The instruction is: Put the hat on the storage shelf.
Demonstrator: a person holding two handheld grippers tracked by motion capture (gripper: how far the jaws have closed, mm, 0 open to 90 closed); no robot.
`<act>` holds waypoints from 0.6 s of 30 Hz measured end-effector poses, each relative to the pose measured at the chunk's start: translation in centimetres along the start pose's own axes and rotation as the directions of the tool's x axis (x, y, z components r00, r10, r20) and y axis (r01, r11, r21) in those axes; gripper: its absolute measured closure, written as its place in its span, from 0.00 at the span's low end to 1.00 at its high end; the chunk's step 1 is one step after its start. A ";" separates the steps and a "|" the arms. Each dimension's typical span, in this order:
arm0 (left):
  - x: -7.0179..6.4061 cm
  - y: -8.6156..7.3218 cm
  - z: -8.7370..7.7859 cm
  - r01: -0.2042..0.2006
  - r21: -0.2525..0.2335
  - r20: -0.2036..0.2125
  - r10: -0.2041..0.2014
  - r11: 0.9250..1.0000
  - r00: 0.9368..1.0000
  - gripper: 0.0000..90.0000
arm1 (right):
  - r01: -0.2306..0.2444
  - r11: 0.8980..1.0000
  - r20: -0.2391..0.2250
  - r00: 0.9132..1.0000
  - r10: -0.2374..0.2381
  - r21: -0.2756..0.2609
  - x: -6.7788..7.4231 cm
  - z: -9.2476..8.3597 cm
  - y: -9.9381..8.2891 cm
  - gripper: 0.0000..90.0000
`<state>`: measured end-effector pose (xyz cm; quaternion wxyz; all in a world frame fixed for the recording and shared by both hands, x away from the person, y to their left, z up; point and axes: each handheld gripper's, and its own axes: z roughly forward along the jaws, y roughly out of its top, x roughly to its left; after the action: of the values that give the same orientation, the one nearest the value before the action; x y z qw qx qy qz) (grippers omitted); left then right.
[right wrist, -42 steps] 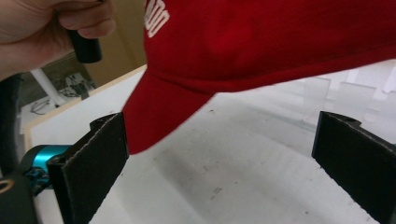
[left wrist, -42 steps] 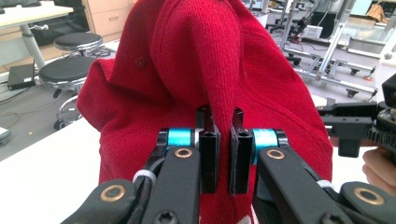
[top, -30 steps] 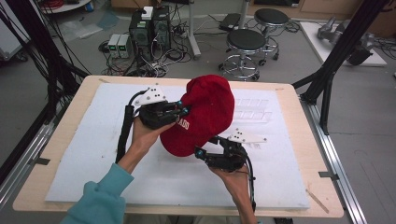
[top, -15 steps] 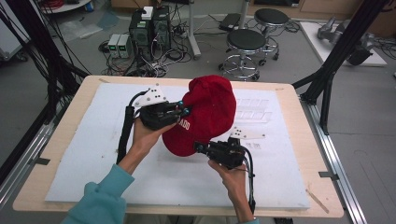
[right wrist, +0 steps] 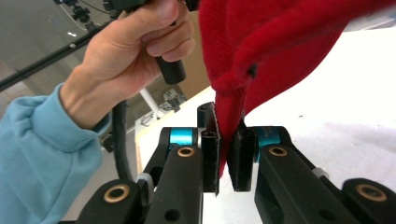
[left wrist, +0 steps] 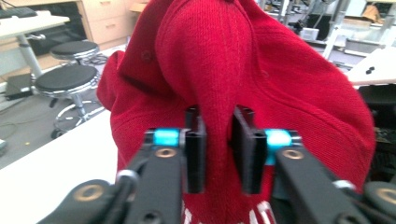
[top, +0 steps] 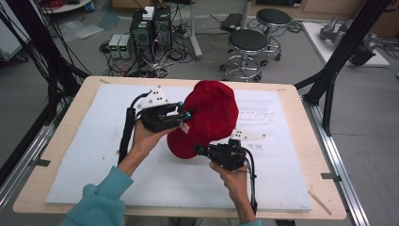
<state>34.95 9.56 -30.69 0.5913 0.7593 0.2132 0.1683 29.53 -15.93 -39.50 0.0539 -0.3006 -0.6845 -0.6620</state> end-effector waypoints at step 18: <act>1.1 -1.0 -2.7 -0.012 0.098 -0.117 0.024 0.995 0.993 0.15 | 0.109 0.992 0.153 0.983 -0.099 -0.058 -0.4 -2.4 2.5 0.95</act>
<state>34.42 12.62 -30.98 0.5387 0.7778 0.2487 0.2076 30.29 -18.50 -37.24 -0.0424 -0.3147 -0.6791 -0.6618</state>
